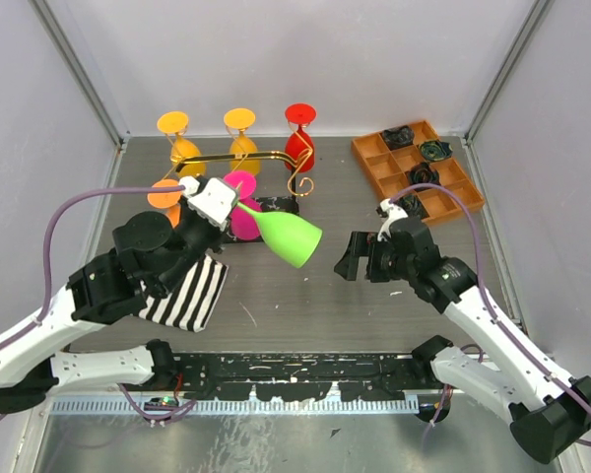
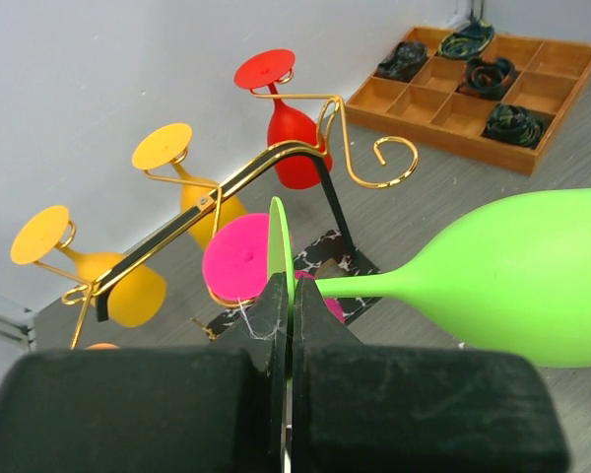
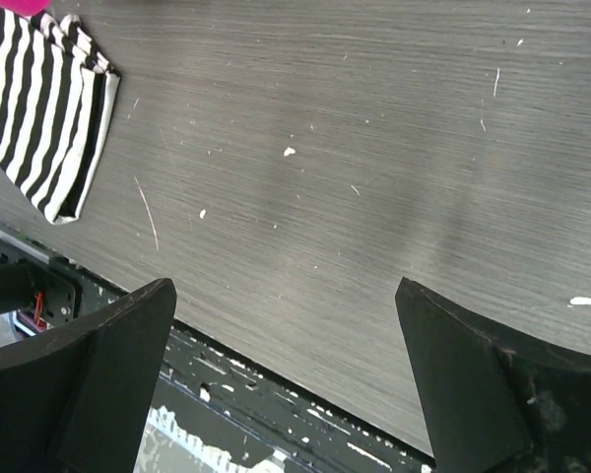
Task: Place the wine glass upside down on the wine glass rack
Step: Turn the wine glass upside down at the wine rack.
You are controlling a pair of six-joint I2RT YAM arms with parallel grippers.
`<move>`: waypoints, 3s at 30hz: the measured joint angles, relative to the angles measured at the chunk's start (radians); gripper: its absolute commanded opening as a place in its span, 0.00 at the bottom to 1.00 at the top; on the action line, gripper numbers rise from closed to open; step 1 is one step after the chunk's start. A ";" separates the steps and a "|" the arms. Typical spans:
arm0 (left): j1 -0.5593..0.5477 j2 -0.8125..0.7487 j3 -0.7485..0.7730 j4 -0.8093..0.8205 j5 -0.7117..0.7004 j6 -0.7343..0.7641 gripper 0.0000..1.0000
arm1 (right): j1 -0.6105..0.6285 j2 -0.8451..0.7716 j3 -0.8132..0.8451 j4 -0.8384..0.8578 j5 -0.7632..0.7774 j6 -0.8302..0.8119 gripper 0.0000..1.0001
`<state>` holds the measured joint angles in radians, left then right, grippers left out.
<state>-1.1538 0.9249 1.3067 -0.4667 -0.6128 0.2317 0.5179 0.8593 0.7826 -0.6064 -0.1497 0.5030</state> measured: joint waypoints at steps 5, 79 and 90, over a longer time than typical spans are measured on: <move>0.000 -0.022 -0.020 -0.012 0.002 0.053 0.00 | 0.000 -0.027 0.074 -0.080 0.018 -0.036 1.00; 0.000 0.177 -0.055 0.081 0.346 0.311 0.00 | 0.195 0.195 0.285 0.322 -0.308 -0.138 0.44; 0.000 0.178 -0.058 0.084 0.336 0.315 0.00 | 0.196 0.204 0.272 0.346 -0.309 -0.133 0.52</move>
<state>-1.1542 1.1027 1.2488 -0.3824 -0.2764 0.5468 0.7143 1.0634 1.0542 -0.2600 -0.4587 0.3698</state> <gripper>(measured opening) 0.016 0.546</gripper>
